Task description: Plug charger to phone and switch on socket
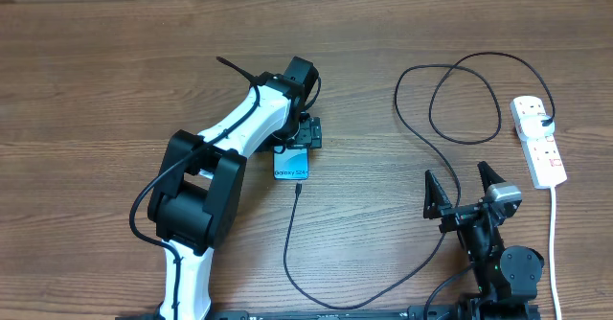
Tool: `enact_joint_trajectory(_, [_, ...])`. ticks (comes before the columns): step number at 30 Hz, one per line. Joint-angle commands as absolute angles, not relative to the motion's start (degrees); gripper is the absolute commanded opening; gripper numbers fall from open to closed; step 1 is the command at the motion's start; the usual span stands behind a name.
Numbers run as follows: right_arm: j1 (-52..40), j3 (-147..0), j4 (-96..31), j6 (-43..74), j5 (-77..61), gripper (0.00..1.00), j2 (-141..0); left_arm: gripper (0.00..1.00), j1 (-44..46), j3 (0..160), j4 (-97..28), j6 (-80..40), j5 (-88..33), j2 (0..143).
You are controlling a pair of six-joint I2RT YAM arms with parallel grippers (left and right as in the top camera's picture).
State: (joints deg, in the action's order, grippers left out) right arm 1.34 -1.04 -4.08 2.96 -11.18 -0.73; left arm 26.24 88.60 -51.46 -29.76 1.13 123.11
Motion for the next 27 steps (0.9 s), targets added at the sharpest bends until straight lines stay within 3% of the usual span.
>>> enact_joint_trajectory(1, [1.02, -0.45, -3.81, 2.74, -11.03, 1.0, -0.23, 1.0, 26.7, 86.7, -50.54, -28.1, -0.03, 125.27])
enact_joint_trajectory(4, [1.02, -0.47, -3.79, 2.74, -11.03, 1.0, -0.23, 0.98, 26.72, 86.7, -50.57, -28.1, -0.05, 125.27])
enact_joint_trajectory(7, [1.02, -0.47, -3.81, 2.74, -11.05, 1.0, -0.23, 0.89, 26.7, 86.7, -50.57, -28.1, -0.05, 125.27])
enact_joint_trajectory(12, [1.02, -0.45, -3.79, 2.74, -11.05, 1.0, -0.23, 0.94, 26.72, 86.7, -50.61, -28.1, -0.05, 125.27])
enact_joint_trajectory(17, [1.02, -0.47, -3.81, 2.74, -11.05, 1.0, -0.23, 0.92, 26.72, 86.7, -50.59, -28.12, -0.03, 125.27])
enact_joint_trajectory(23, [1.02, -0.45, -3.79, 2.74, -11.05, 1.0, -0.23, 0.68, 26.72, 86.7, -50.61, -28.12, -0.03, 125.27])
enact_joint_trajectory(27, [1.02, -0.47, -3.81, 2.72, -11.05, 1.0, -0.23, 0.61, 26.7, 86.7, -50.61, -28.29, -0.01, 125.27])
